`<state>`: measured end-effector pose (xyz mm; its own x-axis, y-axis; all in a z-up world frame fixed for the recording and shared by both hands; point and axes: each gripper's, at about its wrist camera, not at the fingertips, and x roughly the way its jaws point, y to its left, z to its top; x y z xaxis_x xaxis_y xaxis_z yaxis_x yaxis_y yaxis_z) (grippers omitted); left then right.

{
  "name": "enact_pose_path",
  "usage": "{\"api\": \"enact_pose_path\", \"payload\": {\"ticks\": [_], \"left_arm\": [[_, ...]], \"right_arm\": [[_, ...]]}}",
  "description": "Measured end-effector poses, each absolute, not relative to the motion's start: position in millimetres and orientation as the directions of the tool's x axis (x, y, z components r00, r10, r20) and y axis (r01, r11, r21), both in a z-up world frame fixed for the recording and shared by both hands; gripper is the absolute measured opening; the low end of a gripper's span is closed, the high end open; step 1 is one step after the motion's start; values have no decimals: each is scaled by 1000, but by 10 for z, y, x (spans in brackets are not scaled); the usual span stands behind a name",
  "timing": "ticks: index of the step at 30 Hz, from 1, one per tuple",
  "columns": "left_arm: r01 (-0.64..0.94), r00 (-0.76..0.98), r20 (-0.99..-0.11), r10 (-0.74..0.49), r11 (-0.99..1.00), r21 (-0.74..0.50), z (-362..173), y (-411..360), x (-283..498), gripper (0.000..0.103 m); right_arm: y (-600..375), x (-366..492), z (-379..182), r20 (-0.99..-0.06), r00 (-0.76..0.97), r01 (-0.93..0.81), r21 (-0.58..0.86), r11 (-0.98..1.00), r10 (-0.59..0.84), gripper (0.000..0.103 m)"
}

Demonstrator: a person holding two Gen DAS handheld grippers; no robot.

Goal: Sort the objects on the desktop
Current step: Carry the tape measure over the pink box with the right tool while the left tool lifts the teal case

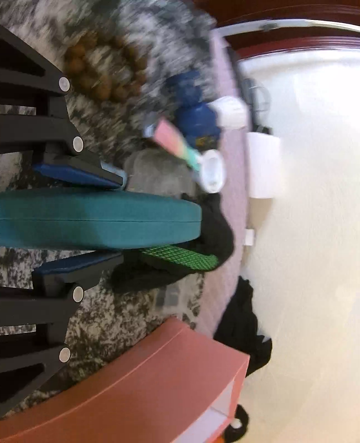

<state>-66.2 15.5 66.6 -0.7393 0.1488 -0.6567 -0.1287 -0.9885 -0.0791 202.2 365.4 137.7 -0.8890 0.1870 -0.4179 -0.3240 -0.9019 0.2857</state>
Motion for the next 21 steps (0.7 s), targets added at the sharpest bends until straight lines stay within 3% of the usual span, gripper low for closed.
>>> {"api": "enact_pose_path", "payload": {"ticks": [3,5,6,10,16,21], "left_arm": [[-184,-744,-640,194,-979,-82,799,269,-553,39],[-237,-747,-611,263,-963,-125,948,324,-427,31],[-265,-756,-587,291,-955,-132,1046,362,-341,21],[-315,-825,-480,300,-948,-52,1473,552,3,21],[-327,-811,-507,293,-945,-22,1462,925,-82,24],[-464,-756,-494,429,-884,-57,1559,1401,77,24]], "right_arm": [[3664,2008,1384,-416,-892,-316,288,-904,179,59],[3673,1989,1402,-413,-895,-307,290,-906,170,59],[3677,1981,1411,-411,-896,-303,291,-907,168,59],[3687,1931,1438,-393,-906,-285,297,-911,155,59],[3680,1677,1461,-436,-892,-266,297,-917,118,59],[3728,1416,1519,-470,-874,-287,289,-914,126,59]]}}
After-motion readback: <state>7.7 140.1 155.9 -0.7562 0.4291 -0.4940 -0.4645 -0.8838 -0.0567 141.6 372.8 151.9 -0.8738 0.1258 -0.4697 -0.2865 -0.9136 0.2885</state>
